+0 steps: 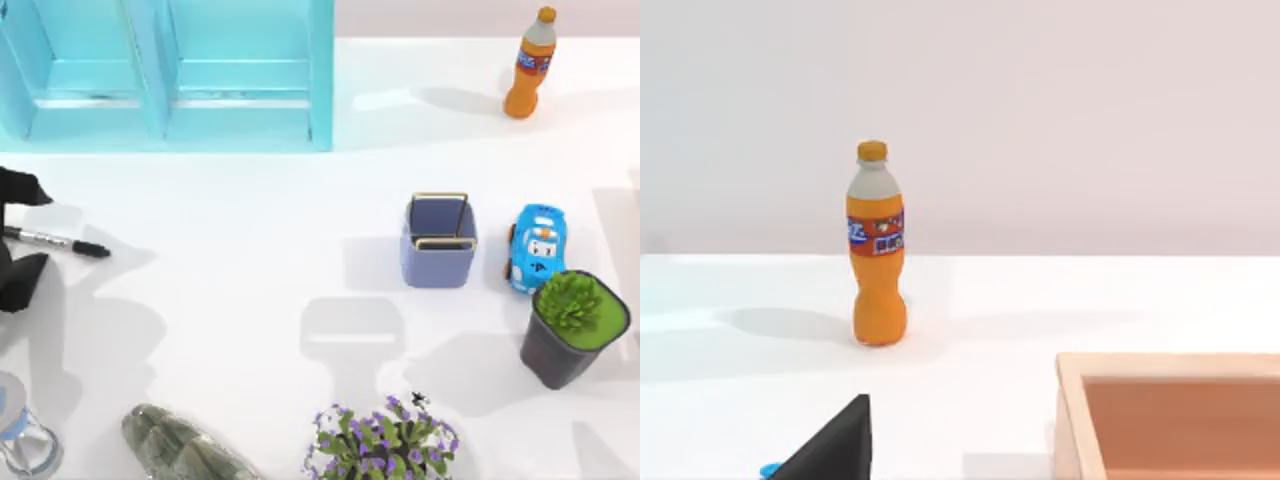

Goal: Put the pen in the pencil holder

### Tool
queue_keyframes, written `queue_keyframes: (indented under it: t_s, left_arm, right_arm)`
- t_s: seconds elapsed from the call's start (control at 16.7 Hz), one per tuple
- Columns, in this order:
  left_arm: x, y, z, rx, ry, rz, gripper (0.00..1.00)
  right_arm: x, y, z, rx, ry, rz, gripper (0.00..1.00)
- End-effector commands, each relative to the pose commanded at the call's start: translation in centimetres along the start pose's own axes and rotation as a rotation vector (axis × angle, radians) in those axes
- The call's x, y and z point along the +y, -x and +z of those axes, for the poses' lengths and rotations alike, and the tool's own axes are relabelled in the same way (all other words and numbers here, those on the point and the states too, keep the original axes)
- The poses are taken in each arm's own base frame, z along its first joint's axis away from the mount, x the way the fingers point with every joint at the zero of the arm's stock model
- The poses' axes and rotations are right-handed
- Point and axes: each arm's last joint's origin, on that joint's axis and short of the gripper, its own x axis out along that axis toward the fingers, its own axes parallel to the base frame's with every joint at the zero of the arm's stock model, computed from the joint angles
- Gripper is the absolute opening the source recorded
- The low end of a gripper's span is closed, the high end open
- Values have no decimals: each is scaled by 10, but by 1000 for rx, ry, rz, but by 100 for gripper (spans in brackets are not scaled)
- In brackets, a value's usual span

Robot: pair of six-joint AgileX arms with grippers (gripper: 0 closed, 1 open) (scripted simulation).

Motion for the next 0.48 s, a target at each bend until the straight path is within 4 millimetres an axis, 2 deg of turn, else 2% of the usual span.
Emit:
queue_keyframes:
  t_s: [0.18,0.48]
  left_arm:
    - [0,0,0,0,0,0,100]
    - [0,0,0,0,0,0,62]
  right_arm:
    - [0,0,0,0,0,0,100]
    - [0,0,0,0,0,0,100]
